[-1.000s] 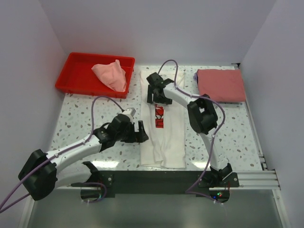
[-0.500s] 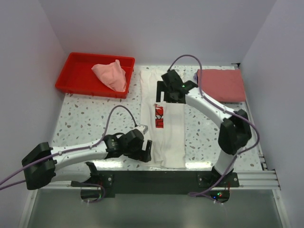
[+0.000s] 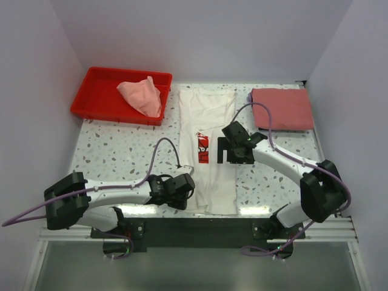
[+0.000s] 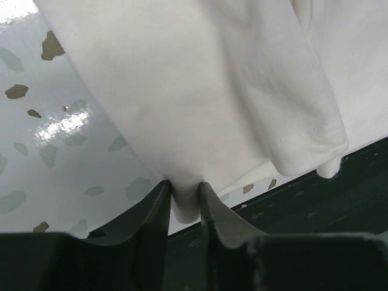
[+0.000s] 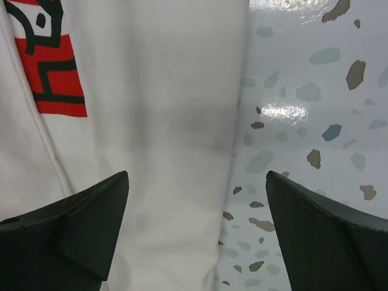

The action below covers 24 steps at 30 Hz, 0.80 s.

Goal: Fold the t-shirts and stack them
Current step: Fold the tshirt

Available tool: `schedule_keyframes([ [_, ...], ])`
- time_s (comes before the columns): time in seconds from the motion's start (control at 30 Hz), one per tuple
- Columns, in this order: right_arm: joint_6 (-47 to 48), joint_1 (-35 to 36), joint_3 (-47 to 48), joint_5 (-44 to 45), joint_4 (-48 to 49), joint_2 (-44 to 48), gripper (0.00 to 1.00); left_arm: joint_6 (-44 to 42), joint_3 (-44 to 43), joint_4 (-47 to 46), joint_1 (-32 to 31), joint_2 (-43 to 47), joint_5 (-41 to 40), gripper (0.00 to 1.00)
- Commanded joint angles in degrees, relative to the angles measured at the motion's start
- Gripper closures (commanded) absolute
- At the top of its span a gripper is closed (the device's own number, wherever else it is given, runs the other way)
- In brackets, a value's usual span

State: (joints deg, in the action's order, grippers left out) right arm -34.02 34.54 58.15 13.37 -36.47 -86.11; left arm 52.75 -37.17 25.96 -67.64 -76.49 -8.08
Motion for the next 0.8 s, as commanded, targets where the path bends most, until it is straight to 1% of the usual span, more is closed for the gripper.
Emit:
schedule_keyframes([
  [0.0, -1.49, 0.00, -3.90, -2.98, 0.78, 6.20, 0.01, 1.74, -1.94, 1.03, -0.30, -0.06, -3.00, 0.73],
  [0.03, -1.66, 0.08, -4.88, -3.26, 0.09, 7.00, 0.01, 2.00, -1.94, 1.29, -0.39, 0.02, -2.91, 0.76],
  [0.07, -1.92, 0.08, -5.67, -3.26, -0.27, 7.96, 0.01, 2.09, -2.03, 1.73, -0.30, 0.02, -2.91, 0.82],
  [0.13, -1.84, 0.08, -7.70, -2.82, -2.63, 10.16, 0.01, 2.70, -1.86, 3.04, -0.39, 0.55, -2.56, 0.86],
  [0.2, -1.84, 0.17, -8.93, -1.68, -4.66, 11.83, 0.01, 3.67, -0.72, 3.84, -0.39, 2.04, -2.47, 0.87],
  [0.27, -2.01, 0.35, -10.42, -1.85, -7.03, 12.80, 0.01, 4.37, 0.68, 3.41, -0.39, 4.14, -2.38, 0.95],
  [0.3, -2.10, 0.43, -10.86, -2.11, -7.47, 13.50, 0.01, 4.64, 1.22, 2.88, -0.39, 4.94, -1.77, 0.96],
  [0.33, -2.10, 0.61, -11.39, -3.07, -8.52, 14.55, 0.01, 4.55, 1.57, 2.26, -0.39, 6.34, -1.25, 1.00],
  [0.5, -1.58, 2.80, -13.50, -7.56, -11.60, 17.46, 0.01, 6.13, 4.73, 0.94, -0.39, 10.74, 1.04, 1.00],
  [0.63, -2.80, 6.05, -14.46, -10.63, -16.61, 19.04, 0.01, 8.50, 9.03, -1.34, -0.39, 14.52, 2.09, 1.00],
  [0.67, -3.50, 7.37, -15.43, -13.08, -17.05, 20.35, 0.01, 8.94, 11.39, -3.26, -0.39, 15.92, 2.71, 1.00],
  [0.77, -6.04, 9.04, -18.93, -17.66, -15.48, 23.51, 0.01, 10.44, 14.66, -5.65, -0.39, 17.69, 3.68, 1.00],
])
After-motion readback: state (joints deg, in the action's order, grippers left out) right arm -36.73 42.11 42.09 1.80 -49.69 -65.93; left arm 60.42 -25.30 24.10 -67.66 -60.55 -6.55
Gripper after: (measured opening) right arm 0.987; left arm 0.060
